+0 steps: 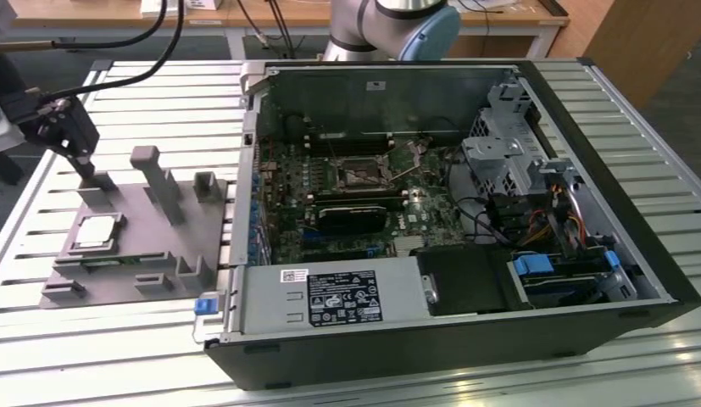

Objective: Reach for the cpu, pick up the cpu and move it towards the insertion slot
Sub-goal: 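Pick up the cpu and move it towards the insertion slot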

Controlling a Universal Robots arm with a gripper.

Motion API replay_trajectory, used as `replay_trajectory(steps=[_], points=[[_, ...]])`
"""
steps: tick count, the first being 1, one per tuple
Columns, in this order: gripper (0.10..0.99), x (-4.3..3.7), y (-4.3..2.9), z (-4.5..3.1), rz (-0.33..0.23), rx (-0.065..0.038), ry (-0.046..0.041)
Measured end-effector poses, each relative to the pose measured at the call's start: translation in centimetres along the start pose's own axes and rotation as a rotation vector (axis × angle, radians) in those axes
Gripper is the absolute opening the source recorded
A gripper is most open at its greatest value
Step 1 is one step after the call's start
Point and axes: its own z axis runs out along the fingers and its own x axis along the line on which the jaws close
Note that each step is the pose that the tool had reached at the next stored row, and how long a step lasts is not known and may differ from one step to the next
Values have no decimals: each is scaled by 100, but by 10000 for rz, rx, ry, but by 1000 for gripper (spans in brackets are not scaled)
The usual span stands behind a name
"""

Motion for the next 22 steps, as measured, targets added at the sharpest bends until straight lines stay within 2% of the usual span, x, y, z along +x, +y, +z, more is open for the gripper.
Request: replay_trajectory(steps=[22], points=[[824, 20, -27, 398, -15, -50, -3]])
